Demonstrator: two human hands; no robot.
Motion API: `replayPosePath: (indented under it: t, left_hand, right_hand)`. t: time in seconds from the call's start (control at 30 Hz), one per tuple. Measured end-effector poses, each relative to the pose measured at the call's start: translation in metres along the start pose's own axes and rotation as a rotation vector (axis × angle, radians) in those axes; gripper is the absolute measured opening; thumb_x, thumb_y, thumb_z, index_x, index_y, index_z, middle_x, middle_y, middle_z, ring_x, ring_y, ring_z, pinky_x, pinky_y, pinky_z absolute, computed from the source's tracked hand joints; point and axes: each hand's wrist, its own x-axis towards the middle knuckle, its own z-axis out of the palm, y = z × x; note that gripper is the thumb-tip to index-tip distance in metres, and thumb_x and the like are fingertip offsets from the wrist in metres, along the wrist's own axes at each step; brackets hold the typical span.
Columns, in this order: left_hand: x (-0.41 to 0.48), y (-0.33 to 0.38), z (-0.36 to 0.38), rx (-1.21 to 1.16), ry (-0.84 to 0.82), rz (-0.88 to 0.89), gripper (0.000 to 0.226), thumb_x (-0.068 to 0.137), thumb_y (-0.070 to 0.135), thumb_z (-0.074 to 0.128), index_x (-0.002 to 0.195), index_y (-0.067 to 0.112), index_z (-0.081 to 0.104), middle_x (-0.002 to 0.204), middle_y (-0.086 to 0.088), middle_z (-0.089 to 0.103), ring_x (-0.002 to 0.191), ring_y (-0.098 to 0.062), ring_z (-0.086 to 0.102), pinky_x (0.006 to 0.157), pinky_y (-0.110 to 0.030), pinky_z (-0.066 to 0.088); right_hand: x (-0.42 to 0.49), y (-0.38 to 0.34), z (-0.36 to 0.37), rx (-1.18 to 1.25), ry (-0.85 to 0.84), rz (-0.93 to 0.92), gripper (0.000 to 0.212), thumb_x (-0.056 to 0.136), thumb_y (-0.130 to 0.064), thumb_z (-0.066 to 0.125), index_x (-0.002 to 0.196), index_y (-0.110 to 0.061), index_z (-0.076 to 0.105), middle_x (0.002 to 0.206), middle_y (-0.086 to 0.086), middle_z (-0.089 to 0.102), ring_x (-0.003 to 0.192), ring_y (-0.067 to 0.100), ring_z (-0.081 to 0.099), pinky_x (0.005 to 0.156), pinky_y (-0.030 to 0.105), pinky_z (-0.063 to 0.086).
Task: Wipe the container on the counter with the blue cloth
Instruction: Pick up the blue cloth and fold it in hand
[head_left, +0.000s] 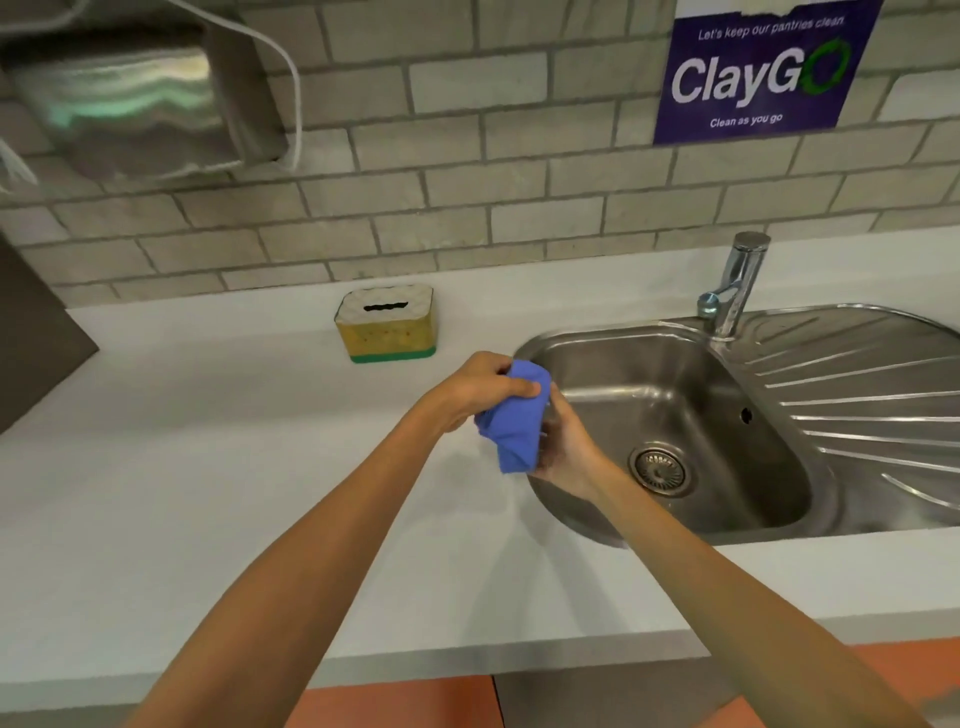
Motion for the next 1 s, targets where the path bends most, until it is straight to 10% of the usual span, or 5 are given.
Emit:
replayPosePath:
  t: [0.2,0.4,0.57,0.87,1.0]
  left_hand:
    - [0.018,-0.013,-0.045,-0.029,0.02,0.023,0.006,0.088,0.009,0.06,0.093,0.011,0.056,0.082,-0.003,0.059,0.073,-0.011,0.054,0.061,-0.018,0.045]
    - [0.036,-0.05,-0.109,-0.029,0.215,0.029,0.03,0.083,0.006,0.066,0.111,-0.004,0.06,0.102,-0.018,0.063,0.095,-0.027,0.058,0.085,-0.039,0.049]
    - [0.053,-0.083,-0.147,-0.081,0.42,0.037,0.036,0.081,0.012,0.07,0.114,-0.002,0.06,0.117,-0.019,0.063,0.097,-0.023,0.058,0.087,-0.034,0.051]
    - [0.078,-0.163,-0.178,-1.176,0.065,-0.153,0.08,0.076,0.079,0.032,0.115,0.016,0.062,0.111,-0.01,0.072,0.102,-0.028,0.068,0.085,-0.04,0.053]
    - [0.088,-0.184,-0.17,-1.427,-0.032,-0.09,0.089,0.075,0.081,0.026,0.111,0.012,0.068,0.112,-0.013,0.072,0.103,-0.028,0.069,0.099,-0.046,0.044]
  right_hand:
    - [0.035,-0.008,0.033,0.269,-0.18,-0.03,0.063,0.08,-0.066,0.045,0.093,-0.014,0.078,0.099,0.011,0.076,0.087,0.026,0.073,0.077,0.038,0.058]
    - [0.067,-0.011,0.086,0.068,-0.159,-0.049,0.027,0.086,-0.034,0.057,0.103,-0.014,0.065,0.085,0.003,0.078,0.072,0.016,0.074,0.059,0.027,0.059]
    - [0.098,-0.009,0.125,-0.128,-0.011,-0.06,0.043,0.084,-0.03,0.063,0.12,-0.008,0.058,0.112,0.011,0.068,0.088,0.022,0.065,0.068,0.03,0.055]
    - [0.138,-0.028,0.188,-0.391,-0.056,-0.099,0.05,0.084,-0.035,0.064,0.122,-0.004,0.056,0.119,0.015,0.066,0.096,0.025,0.064,0.068,0.026,0.054]
    - [0.159,-0.018,0.198,-0.949,0.045,-0.356,0.04,0.076,-0.038,0.071,0.105,-0.01,0.067,0.094,0.0,0.067,0.086,0.017,0.062,0.058,0.009,0.044]
